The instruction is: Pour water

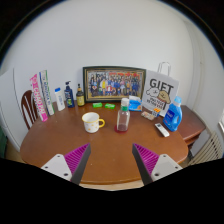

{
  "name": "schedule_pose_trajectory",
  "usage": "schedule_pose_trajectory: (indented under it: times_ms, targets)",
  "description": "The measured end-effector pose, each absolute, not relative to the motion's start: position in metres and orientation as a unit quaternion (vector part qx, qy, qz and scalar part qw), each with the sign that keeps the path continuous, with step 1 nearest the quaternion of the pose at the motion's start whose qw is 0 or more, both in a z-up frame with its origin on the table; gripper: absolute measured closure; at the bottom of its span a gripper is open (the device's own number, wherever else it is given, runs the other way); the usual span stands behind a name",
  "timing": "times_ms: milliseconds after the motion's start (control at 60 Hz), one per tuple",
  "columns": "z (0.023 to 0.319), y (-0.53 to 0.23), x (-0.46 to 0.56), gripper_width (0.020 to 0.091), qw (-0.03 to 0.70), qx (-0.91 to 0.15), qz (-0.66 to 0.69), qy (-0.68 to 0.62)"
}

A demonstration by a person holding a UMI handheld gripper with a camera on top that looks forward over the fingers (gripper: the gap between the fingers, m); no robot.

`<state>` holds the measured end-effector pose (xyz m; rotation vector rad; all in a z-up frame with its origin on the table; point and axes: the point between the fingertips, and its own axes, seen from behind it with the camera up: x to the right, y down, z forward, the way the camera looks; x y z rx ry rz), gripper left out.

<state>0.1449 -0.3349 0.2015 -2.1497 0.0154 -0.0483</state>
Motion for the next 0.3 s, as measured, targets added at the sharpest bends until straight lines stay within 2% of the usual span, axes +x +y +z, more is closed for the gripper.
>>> schedule_pose_trajectory:
  times_ms: [300]
  targets:
    - [0.207, -0.363, 0.159, 0.0248, 0.481, -0.876, -0.017, -0.002]
